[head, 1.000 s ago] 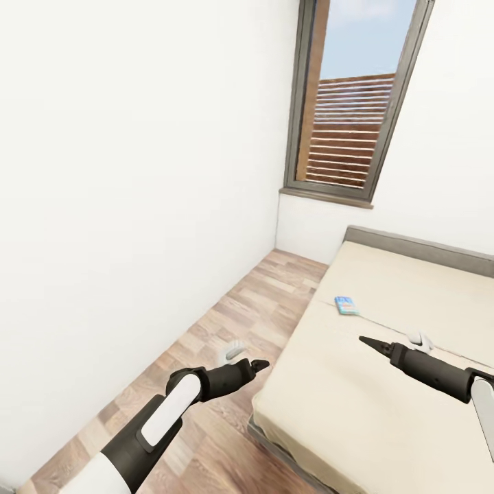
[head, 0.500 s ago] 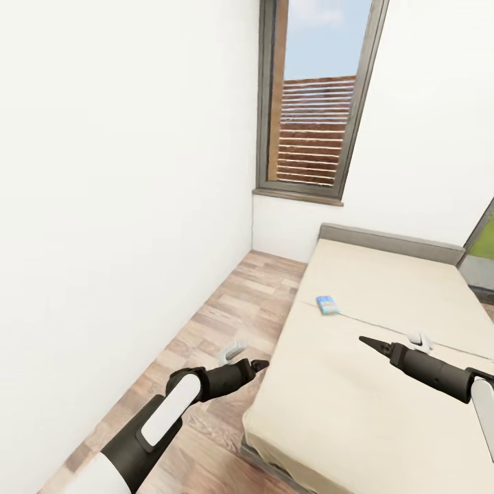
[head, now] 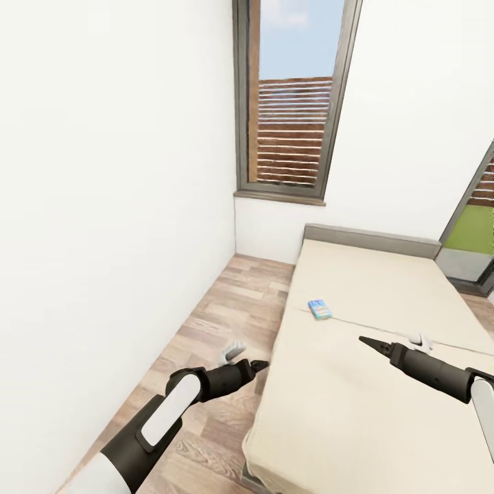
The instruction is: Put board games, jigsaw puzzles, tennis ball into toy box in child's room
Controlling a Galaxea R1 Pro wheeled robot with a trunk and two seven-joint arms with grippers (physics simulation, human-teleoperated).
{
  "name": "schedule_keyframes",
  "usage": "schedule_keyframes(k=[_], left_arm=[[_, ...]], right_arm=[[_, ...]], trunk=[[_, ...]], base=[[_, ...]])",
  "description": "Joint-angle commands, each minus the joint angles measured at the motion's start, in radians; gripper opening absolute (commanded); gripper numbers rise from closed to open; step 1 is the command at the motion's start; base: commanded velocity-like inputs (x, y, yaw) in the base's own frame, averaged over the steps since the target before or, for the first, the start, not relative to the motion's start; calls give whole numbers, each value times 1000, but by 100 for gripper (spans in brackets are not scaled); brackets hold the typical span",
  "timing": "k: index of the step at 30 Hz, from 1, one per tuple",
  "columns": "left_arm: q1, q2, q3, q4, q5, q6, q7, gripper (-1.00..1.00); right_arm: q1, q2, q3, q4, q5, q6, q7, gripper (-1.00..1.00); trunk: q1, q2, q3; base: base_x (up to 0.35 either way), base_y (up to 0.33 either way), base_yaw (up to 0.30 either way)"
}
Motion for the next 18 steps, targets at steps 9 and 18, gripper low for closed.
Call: schedule_keyframes(k=[9,18], left_arm=[[-1,1,-2,27,11,-3,9,100],[-1,1,-2,32,11,-33,9,100]], right_arm=[[-1,0,-1,4,21,4,4,100],[-1,0,-1,5,32,4,7,100]], trunk=[[1,-2,-2],[1,-2,-2]], base=[[254,204,-48],[154,123,-9]])
